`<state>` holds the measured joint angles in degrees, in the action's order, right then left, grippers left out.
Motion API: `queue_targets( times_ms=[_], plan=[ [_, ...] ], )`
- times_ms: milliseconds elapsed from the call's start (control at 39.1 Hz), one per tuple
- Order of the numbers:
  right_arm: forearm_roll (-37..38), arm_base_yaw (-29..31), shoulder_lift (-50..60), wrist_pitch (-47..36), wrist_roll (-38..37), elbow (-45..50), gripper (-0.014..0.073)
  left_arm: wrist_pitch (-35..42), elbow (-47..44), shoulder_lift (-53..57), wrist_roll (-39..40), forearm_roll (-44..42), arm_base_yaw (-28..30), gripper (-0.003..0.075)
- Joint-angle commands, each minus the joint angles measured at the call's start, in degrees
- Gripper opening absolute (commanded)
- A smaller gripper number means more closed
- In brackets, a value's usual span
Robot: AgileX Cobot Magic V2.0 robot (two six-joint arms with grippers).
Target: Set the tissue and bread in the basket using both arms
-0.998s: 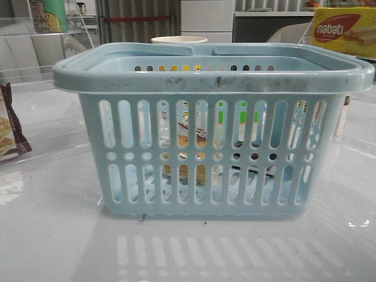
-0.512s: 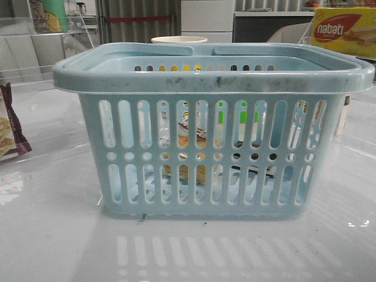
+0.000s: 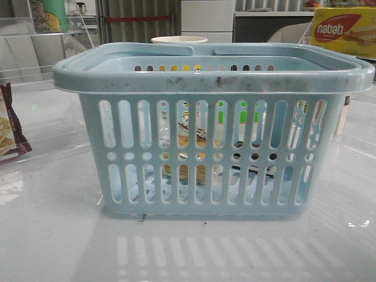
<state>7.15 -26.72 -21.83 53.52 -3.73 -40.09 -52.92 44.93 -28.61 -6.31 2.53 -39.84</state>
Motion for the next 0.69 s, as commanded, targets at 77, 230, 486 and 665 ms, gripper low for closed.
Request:
queue_targets(
  times_ms=[77,230,486,665],
  plan=[
    [1.4,-0.3,-0.4,-3.2,0.2,-1.4,0.0143,4.6,1.5,-0.2,0.6,0.6,-0.4,0.0091],
    [1.4,-0.3,-0.4,-3.1,0.2,-1.4,0.0053,4.6,1.5,-0.2,0.6,0.6,-0.4,0.0091],
    [1.4,-0.3,-0.4,-3.1,0.2,-1.4,0.0053,4.6,1.5,-0.2,0.6,0.6,-0.4,0.0091],
    [1.4,-0.3,-0.4,-3.0,0.2,-1.4,0.0053,6.6,-1.1,1.7,0.6,0.6,2.3,0.0091]
  ],
)
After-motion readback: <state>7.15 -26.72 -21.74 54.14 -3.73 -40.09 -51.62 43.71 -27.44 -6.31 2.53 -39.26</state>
